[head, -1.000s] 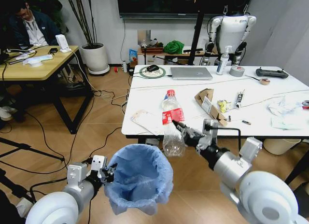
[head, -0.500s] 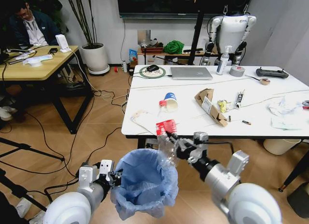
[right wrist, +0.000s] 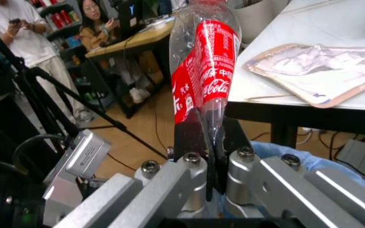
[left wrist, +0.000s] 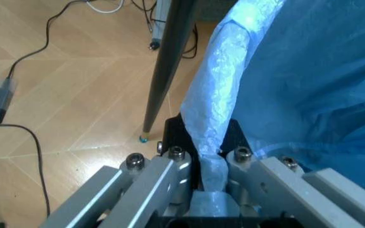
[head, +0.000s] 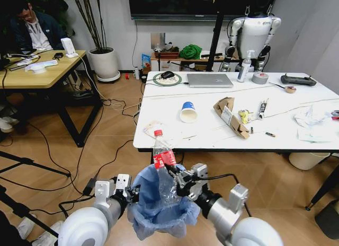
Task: Pick up the trash bin and place the trash from the table into it.
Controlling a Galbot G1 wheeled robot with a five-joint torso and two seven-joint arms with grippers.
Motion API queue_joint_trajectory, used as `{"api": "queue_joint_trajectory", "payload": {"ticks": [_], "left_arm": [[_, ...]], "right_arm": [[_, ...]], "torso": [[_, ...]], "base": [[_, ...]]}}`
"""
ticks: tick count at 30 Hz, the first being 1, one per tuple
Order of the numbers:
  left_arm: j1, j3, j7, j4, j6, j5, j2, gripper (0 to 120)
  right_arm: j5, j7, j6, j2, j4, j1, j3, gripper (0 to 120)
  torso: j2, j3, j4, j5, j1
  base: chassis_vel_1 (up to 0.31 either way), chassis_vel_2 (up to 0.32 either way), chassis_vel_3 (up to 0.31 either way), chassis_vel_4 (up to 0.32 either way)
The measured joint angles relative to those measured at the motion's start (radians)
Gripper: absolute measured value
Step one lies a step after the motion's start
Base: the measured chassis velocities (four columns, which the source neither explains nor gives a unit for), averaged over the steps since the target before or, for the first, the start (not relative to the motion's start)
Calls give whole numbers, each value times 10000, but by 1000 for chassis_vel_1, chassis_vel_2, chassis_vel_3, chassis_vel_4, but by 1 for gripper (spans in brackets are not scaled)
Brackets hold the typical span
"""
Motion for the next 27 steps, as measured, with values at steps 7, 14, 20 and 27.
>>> {"api": "queue_joint_trajectory", "payload": {"ticks": [7, 14, 20, 27], "left_arm": [[48, -183, 1, -71, 0, -80, 75, 2], [118, -224, 26, -113, 1, -90, 53, 2], [303, -411, 75, -232, 1, -84, 59, 2], [863, -802, 189, -569, 0, 6, 255, 2]], "right_arm": [[-121, -142, 86, 3, -4, -81, -113, 22], [-160, -201, 201, -87, -9, -116, -126, 45], [-85, -198, 294, -180, 17, -36, 8, 68], [958, 692, 154, -204, 317, 936, 1049, 94]], "torso": [[0, 0, -1, 0, 0], [0, 0, -1, -1, 0], [0, 0, -1, 0, 0], [0, 0, -2, 1, 0]], "base": [[0, 0, 0, 0], [0, 0, 0, 0], [0, 0, 0, 0], [0, 0, 0, 0]]}}
